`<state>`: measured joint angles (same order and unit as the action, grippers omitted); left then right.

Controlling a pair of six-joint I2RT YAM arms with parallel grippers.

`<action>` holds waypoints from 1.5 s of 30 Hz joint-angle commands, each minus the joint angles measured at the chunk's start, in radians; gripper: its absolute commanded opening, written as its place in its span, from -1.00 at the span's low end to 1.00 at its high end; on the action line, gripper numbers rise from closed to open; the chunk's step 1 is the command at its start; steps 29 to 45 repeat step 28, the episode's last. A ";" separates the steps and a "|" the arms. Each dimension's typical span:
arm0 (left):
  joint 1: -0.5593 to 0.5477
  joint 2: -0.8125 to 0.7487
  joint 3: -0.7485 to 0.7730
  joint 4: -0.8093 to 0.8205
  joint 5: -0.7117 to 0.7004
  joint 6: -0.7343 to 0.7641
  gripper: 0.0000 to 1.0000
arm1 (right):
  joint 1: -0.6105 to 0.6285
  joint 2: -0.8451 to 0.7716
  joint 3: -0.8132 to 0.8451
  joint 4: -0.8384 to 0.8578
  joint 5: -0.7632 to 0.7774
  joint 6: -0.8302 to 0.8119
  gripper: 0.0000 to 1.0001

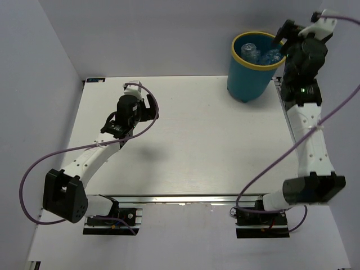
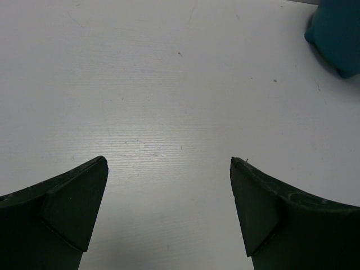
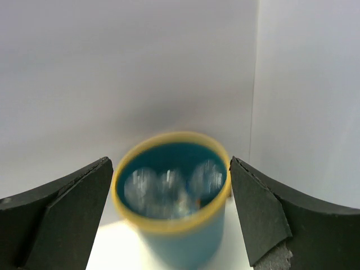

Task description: Put the plastic bottles in the bin

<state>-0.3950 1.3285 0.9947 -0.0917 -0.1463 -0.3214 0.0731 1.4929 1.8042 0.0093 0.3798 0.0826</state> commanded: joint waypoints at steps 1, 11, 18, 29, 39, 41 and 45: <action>0.007 -0.060 0.033 -0.069 -0.085 -0.060 0.96 | -0.001 -0.133 -0.220 -0.060 -0.113 0.094 0.79; 0.160 -0.175 -0.066 -0.143 -0.251 -0.206 0.96 | -0.001 -0.670 -1.089 0.014 -0.139 0.482 0.79; 0.329 -0.166 -0.100 -0.184 -0.191 -0.283 0.96 | 0.001 -0.838 -1.306 0.051 -0.044 0.549 0.79; 0.377 -0.153 -0.110 -0.183 -0.187 -0.295 0.96 | 0.001 -0.818 -1.315 0.058 -0.004 0.514 0.79; 0.377 -0.153 -0.110 -0.183 -0.187 -0.295 0.96 | 0.001 -0.818 -1.315 0.058 -0.004 0.514 0.79; 0.377 -0.153 -0.110 -0.183 -0.187 -0.295 0.96 | 0.001 -0.818 -1.315 0.058 -0.004 0.514 0.79; 0.377 -0.153 -0.110 -0.183 -0.187 -0.295 0.96 | 0.001 -0.818 -1.315 0.058 -0.004 0.514 0.79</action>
